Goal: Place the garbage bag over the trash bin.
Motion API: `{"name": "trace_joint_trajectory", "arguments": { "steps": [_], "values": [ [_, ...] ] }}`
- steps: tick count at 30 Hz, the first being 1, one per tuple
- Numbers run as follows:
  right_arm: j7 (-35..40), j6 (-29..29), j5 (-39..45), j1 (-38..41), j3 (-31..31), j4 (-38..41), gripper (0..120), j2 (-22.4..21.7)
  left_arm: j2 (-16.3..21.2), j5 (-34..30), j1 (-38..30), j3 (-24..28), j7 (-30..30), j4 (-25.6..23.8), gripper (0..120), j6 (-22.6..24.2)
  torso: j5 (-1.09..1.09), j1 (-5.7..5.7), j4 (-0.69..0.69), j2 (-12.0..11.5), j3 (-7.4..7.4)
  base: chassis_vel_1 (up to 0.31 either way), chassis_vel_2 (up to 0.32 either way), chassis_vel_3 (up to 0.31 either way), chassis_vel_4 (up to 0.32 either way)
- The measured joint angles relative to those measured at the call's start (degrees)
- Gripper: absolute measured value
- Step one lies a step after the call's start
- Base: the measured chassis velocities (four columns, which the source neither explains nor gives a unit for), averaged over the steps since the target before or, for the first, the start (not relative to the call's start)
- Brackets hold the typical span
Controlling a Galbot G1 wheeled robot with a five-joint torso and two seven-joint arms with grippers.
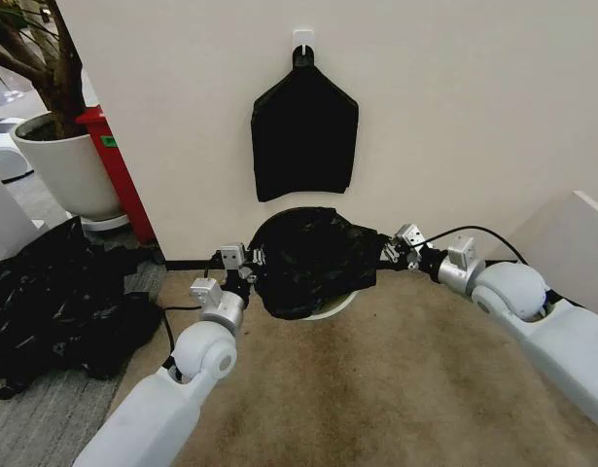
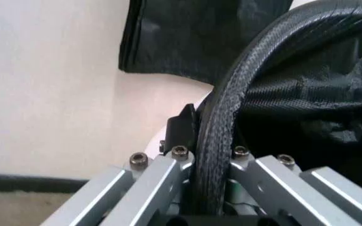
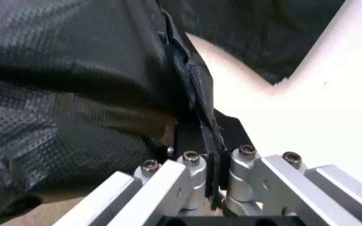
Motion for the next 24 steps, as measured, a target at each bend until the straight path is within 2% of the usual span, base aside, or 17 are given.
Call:
{"name": "trace_joint_trajectory", "arguments": {
  "steps": [1,3,5,9,11,12,14,17,18,19,20,22,24],
  "values": [
    [0.2,1.3,0.1,0.0,-0.3,-0.6,0,0.1,0.0,-1.7,-0.2,-0.1,0.1,0.0,1,0.1,-0.02,0.0,0.0,0.0,0.0,0.0,0.0,0.0,0.0],
    [2.3,4.0,0.1,-0.2,-0.7,-2.2,11,0.7,-0.1,-4.4,-0.5,-0.3,0.7,0.0,1,0.2,0.04,0.0,0.02,0.0,0.0,0.0,0.0,0.0,0.0],
    [2.9,4.9,0.2,-0.3,-0.7,-2.5,13,0.8,-0.2,-4.8,-0.5,-0.4,0.9,0.0,1,0.2,0.03,0.0,0.03,0.0,-0.01,0.0,0.0,0.0,0.0],
    [5.2,8.3,0.6,-1.0,0.7,-3.0,29,0.2,-0.2,-5.7,-0.5,-0.7,1.5,1.7,1,0.3,-0.01,0.0,0.01,0.0,0.0,0.0,0.0,0.0,0.0],
    [8.0,8.5,0.6,-1.7,1.9,-2.2,38,-0.1,-0.4,-5.9,-0.5,-0.9,1.5,2.7,1,0.3,-0.01,-0.01,0.02,0.0,0.0,0.0,0.0,0.0,0.0],
    [8.0,8.5,0.6,-1.7,1.9,-2.2,38,-0.1,-0.4,-5.9,-0.5,-0.9,1.5,2.7,1,0.3,-0.01,-0.01,0.02,0.0,0.0,0.0,0.0,0.0,0.0],
    [12.7,7.4,0.7,-3.1,3.6,-0.1,44,-0.1,-0.6,-6.0,-0.7,-0.9,1.2,3.7,1,0.3,-0.01,-0.01,0.03,0.0,0.0,0.0,0.0,0.0,0.0],
    [22.8,1.4,3.5,-7.1,7.8,7.3,59,0.7,-1.0,-5.8,-1.2,-0.8,0.5,5.3,1,0.0,-0.01,0.0,0.0,0.0,0.0,0.0,0.0,0.0,0.0],
    [24.0,0.6,4.2,-7.5,8.0,8.3,59,0.9,-1.0,-5.8,-1.2,-0.8,0.4,5.4,1,0.0,0.0,-0.01,-0.01,0.0,0.0,0.0,0.0,0.0,0.0],
    [33.5,-3.6,11.0,-8.7,8.5,14.2,67,2.0,-1.0,-5.6,-1.4,-0.7,0.0,5.6,1,0.0,-0.02,-0.01,0.0,0.0,0.0,0.0,0.0,0.0,0.0],
    [33.5,-3.6,11.0,-8.7,8.5,14.2,67,2.0,-1.0,-5.6,-1.4,-0.7,0.0,5.6,1,0.0,-0.02,-0.01,0.0,0.0,0.0,0.0,0.0,0.0,0.0],
    [42.5,-6.1,18.2,-8.9,7.8,18.7,72,3.3,-1.0,-5.2,-1.5,-0.6,-0.2,5.7,1,-0.1,-0.05,0.0,0.01,0.0,0.0,0.0,0.0,0.0,0.0],
    [57.5,-10.7,33.3,-8.9,6.4,27.4,82,6.4,-0.6,-3.6,-1.9,0.0,-0.6,5.7,1,-0.4,0.0,0.0,0.02,0.0,0.0,0.0,0.0,0.0,0.0]
  ]
}}
